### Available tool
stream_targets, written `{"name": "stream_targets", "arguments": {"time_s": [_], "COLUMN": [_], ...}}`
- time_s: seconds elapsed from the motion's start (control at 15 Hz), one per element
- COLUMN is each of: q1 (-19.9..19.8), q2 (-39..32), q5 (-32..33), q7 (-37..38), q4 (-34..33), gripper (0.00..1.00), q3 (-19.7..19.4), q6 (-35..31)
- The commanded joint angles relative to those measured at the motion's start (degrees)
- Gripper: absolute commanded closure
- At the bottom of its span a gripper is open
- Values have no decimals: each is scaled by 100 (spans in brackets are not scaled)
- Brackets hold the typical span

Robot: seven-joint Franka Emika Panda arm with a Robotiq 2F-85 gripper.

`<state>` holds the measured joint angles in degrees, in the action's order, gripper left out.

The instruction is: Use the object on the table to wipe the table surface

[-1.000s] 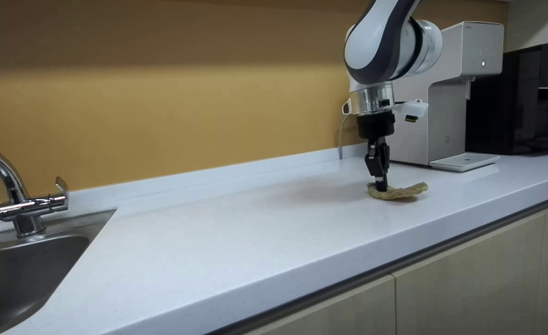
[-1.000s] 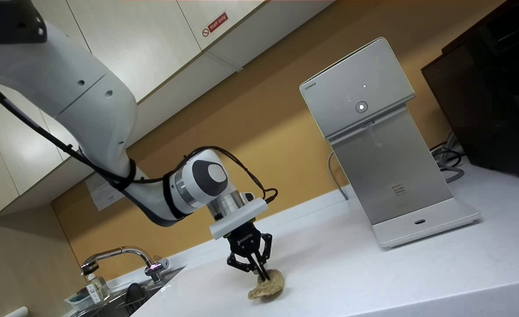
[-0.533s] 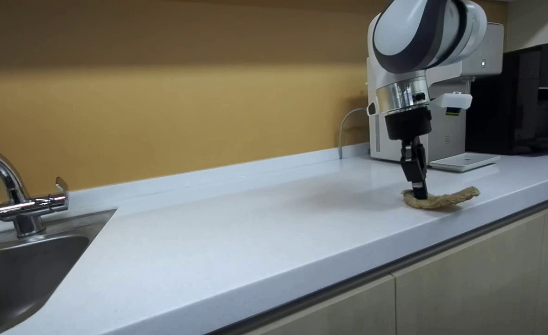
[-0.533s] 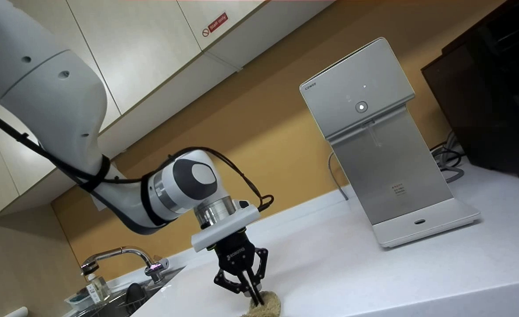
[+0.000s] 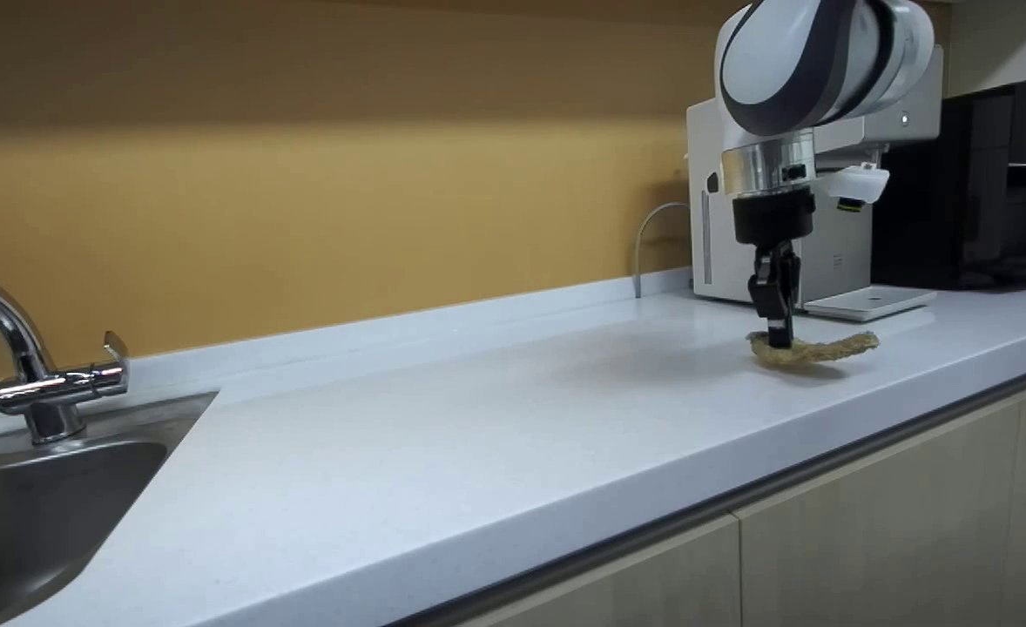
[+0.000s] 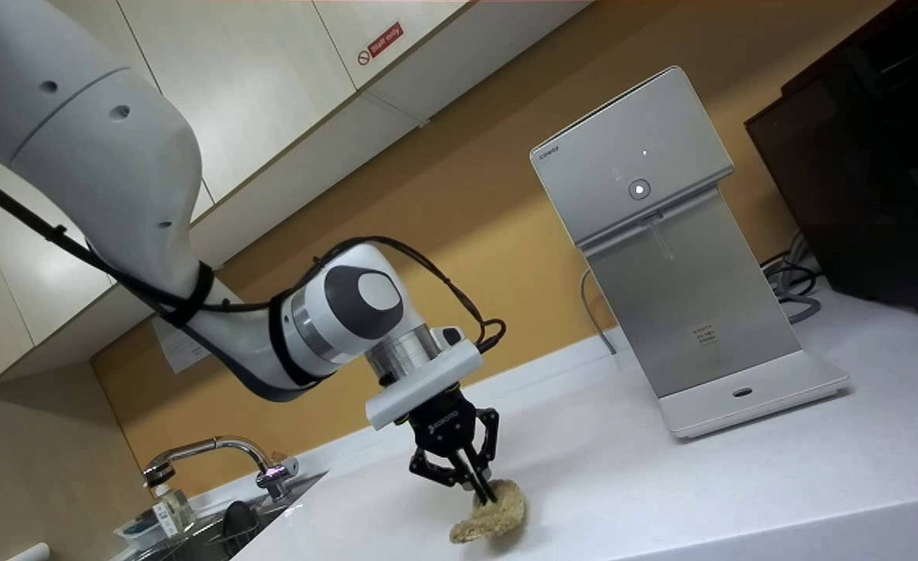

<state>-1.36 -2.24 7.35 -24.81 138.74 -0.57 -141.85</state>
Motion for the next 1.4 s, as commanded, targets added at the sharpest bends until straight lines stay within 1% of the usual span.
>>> {"name": "stream_targets", "arguments": {"time_s": [0.0, 0.4, 0.73, 0.93, 1.33], "q1": [-26, 33, 68, 41, -25], "q2": [-493, -1281, -1642, -1660, -1483], "q5": [173, 323, 476, 519, 609], "q7": [373, 602, 807, 886, 993], "q4": [-656, -1581, -2058, -2065, -1764], "gripper": [99, 99, 99, 99, 99], "q3": [-47, -34, -75, -132, -302], "q6": [-255, -356, -362, -345, -323]}}
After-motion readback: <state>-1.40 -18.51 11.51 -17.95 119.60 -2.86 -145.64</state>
